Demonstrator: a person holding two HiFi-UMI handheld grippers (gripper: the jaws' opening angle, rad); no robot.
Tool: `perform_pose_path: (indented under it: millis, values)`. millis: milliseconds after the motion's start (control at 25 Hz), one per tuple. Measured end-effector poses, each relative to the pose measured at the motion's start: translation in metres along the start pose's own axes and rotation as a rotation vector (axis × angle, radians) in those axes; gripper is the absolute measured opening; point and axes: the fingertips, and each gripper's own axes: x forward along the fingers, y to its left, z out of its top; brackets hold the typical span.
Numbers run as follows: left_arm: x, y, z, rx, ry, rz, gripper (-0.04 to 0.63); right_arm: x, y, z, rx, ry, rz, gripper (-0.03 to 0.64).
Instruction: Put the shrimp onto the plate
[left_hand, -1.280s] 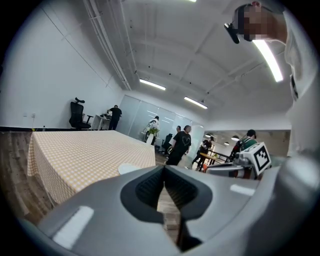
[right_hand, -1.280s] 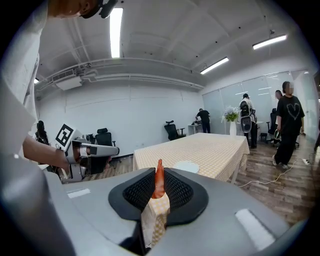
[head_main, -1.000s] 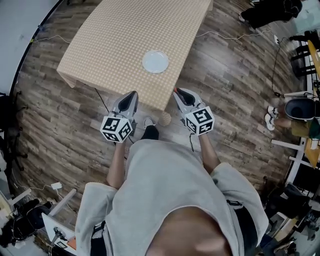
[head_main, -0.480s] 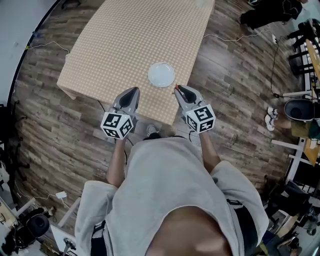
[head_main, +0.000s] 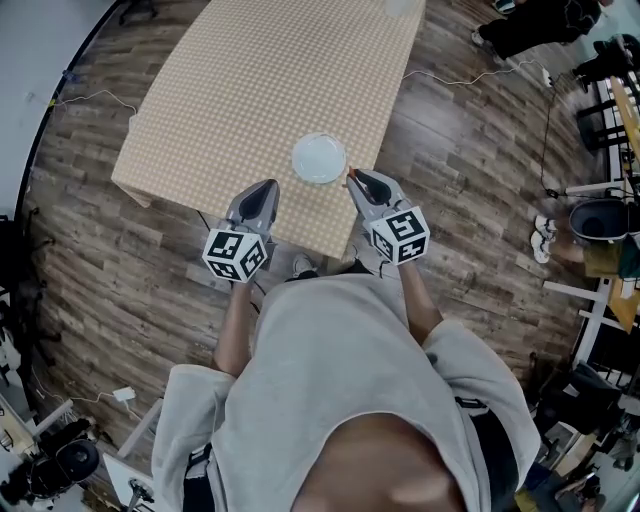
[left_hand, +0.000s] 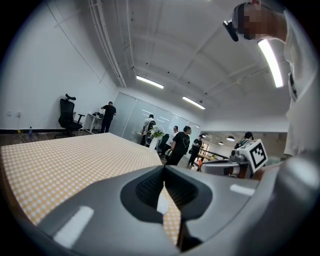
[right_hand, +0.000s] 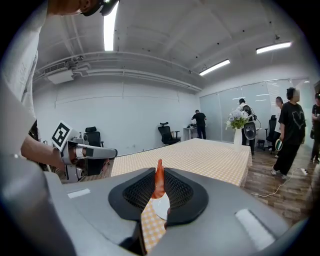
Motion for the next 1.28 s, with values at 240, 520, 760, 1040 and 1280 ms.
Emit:
perform_pose_path:
  millis: [240, 520, 760, 1040, 1280]
  values:
    - [0.008, -0.007, 0.001, -0.021, -0.008, 0.068, 0.009, -0.001, -0.016, 0.004, -0.003, -0.002, 0.058, 0.054]
    - [0.012, -0.012, -0.007, -0.031, 0.007, 0.134, 0.009, 0.006, -0.027, -0.004, -0.002, 0.026, 0.121, 0.054]
    - [0.01, -0.013, -0.028, -0.07, 0.04, 0.159, 0.009, 0.006, -0.022, -0.03, 0.031, 0.078, 0.15, 0.054]
    - [0.013, -0.013, -0.066, -0.139, 0.094, 0.171, 0.009, 0.0, -0.02, -0.076, 0.093, 0.163, 0.15, 0.054]
    - [0.014, -0.025, -0.114, -0.207, 0.157, 0.165, 0.009, -0.013, -0.012, -0.118, 0.133, 0.242, 0.161, 0.054]
